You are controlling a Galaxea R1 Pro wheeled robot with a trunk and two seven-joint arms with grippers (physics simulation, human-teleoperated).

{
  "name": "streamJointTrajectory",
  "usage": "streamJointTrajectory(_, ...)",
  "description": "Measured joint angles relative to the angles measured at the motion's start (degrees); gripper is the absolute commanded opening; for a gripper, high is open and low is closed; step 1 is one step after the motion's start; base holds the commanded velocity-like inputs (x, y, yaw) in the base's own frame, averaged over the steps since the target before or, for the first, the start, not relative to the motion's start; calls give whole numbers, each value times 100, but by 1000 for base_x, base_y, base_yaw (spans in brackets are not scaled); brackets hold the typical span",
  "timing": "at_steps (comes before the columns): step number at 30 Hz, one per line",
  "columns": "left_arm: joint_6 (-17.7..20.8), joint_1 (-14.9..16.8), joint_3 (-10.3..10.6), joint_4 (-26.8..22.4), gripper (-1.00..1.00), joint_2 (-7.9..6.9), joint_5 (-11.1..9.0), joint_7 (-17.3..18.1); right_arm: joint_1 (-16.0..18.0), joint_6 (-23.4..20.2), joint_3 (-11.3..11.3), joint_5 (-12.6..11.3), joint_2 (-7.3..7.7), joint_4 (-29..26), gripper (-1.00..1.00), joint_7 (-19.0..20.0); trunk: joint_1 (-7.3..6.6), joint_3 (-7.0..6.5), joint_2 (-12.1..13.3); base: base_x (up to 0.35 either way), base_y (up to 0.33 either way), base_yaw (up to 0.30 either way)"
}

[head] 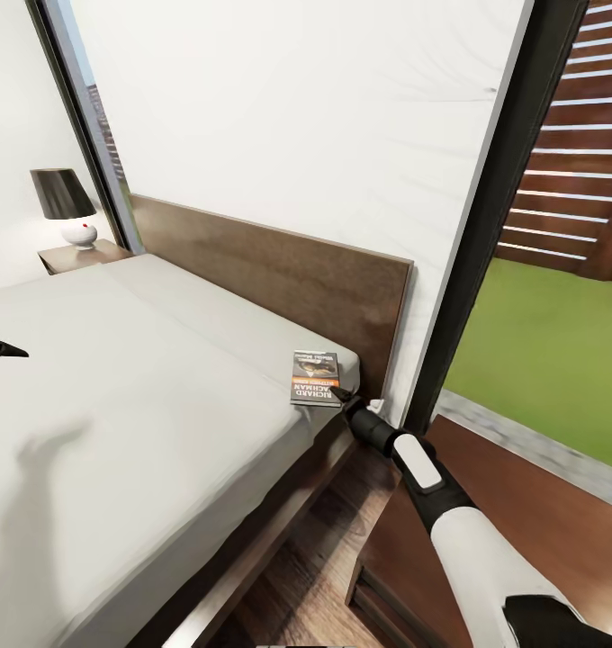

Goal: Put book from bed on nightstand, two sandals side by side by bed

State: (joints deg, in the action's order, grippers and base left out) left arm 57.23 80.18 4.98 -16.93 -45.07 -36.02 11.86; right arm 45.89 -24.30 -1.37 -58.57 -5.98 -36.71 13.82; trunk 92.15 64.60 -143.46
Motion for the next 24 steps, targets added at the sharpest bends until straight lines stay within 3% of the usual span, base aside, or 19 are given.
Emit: streamJointTrajectory(24, 2, -1, 0, -1, 100, -2, 4, 0, 29, 3, 2, -2, -10, 32, 100, -4, 0, 0, 0, 0, 0, 0)
